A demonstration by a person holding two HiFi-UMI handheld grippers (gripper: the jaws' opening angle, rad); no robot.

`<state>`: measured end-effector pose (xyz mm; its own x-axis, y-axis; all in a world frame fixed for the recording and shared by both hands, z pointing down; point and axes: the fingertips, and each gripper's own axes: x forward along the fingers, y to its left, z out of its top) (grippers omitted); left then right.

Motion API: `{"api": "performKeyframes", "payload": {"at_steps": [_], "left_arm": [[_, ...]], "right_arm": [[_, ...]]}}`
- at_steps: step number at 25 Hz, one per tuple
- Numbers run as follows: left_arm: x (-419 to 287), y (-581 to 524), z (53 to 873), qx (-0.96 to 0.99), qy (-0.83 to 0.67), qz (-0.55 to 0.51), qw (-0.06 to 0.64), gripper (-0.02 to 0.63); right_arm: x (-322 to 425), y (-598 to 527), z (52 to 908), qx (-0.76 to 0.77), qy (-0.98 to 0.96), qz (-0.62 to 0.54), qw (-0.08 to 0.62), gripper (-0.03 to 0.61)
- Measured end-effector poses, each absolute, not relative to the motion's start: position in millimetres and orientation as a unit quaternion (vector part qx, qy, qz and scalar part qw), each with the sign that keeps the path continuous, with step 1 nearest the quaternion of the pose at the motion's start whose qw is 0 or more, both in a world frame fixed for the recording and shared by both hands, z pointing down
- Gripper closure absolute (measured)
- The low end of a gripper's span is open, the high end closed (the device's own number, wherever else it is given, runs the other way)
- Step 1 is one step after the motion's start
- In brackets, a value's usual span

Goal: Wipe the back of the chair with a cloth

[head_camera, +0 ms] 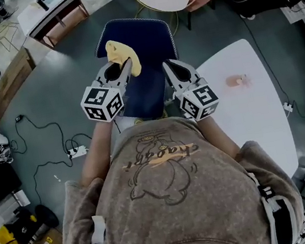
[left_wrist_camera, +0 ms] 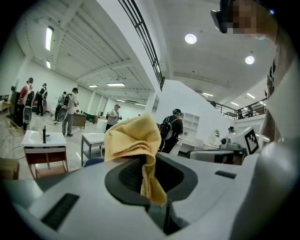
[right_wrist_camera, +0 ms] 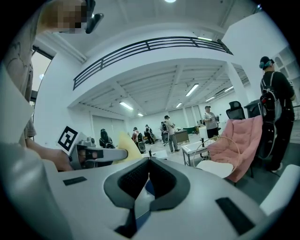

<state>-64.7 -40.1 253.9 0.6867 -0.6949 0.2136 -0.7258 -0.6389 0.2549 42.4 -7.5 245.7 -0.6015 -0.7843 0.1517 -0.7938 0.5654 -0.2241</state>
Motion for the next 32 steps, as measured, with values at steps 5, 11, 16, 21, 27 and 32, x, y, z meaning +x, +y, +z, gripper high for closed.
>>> {"api": "performKeyframes", "payload": {"at_steps": [5, 11, 16, 21, 27, 32], "left_arm": [[-80, -12, 257, 0.898, -0.413, 0.055, 0.145, 0.563], [-94, 12, 277, 0.890, -0.432, 0.056, 0.134, 0.563], [-104, 18, 286, 0.879, -0.454, 0.035, 0.143, 0.563], [-101, 23, 292, 0.879, -0.458, 0.042, 0.126, 0.563], [-102, 20, 302, 0.875, -0.464, 0.045, 0.133, 0.563], [-103, 21, 297, 0.867, -0.476, 0.033, 0.144, 0.563]], "right_arm": [[49, 9, 244, 0.448, -0.883, 0.134, 0.026, 0.555], [63, 17, 260, 0.459, -0.877, 0.131, 0.043, 0.555], [60, 18, 271, 0.464, -0.875, 0.131, 0.040, 0.555], [58, 21, 278, 0.465, -0.875, 0.135, 0.032, 0.555], [54, 13, 285, 0.469, -0.871, 0.141, 0.032, 0.555], [59, 17, 283, 0.470, -0.871, 0.142, 0.020, 0.556]]}}
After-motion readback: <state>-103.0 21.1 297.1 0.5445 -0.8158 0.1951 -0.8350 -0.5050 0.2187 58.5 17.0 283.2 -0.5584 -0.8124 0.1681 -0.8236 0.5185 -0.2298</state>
